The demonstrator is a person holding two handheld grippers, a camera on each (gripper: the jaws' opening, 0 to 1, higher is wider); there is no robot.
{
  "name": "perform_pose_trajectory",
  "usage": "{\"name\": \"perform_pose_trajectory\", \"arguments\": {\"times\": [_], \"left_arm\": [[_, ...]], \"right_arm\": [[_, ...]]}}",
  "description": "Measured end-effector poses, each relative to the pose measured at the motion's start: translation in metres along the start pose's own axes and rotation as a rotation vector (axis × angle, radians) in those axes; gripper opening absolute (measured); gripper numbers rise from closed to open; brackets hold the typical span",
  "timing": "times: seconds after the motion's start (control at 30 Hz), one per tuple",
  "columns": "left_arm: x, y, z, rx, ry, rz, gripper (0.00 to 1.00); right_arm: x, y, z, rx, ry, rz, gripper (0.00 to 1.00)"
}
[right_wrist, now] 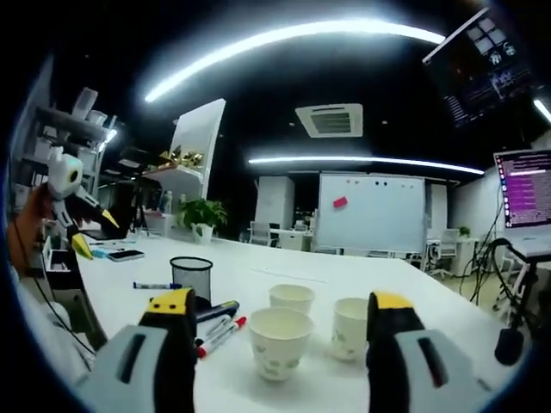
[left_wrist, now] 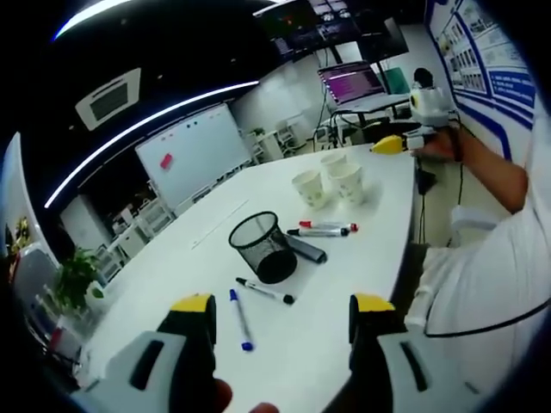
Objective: Place the scattered laser pointers and whiteboard markers into the pen holder and stack the scattered paper cups together
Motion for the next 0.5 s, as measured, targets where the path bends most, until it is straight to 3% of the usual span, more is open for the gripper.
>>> {"name": "perform_pose_trajectory", "arguments": {"times": [0.5], "left_arm": [[0.0012,-0.0013,-0.0001,0.008,0.004,0.004,0.63]], "right_arm": [[0.0014,-0.0035,-0.0011,-0.038,-0.055,0.026,0.8]]}}
Point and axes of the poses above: the point that each gripper's makers call its tool centre point, and the gripper's own axes: y roughly backward along the fingers, x roughly to its left, z roughly out of its top, the point moved 2 cm from there along y, roughly backward along the fingers, and after that the axes turned 15 degrees about x, right-handed, at the moved point
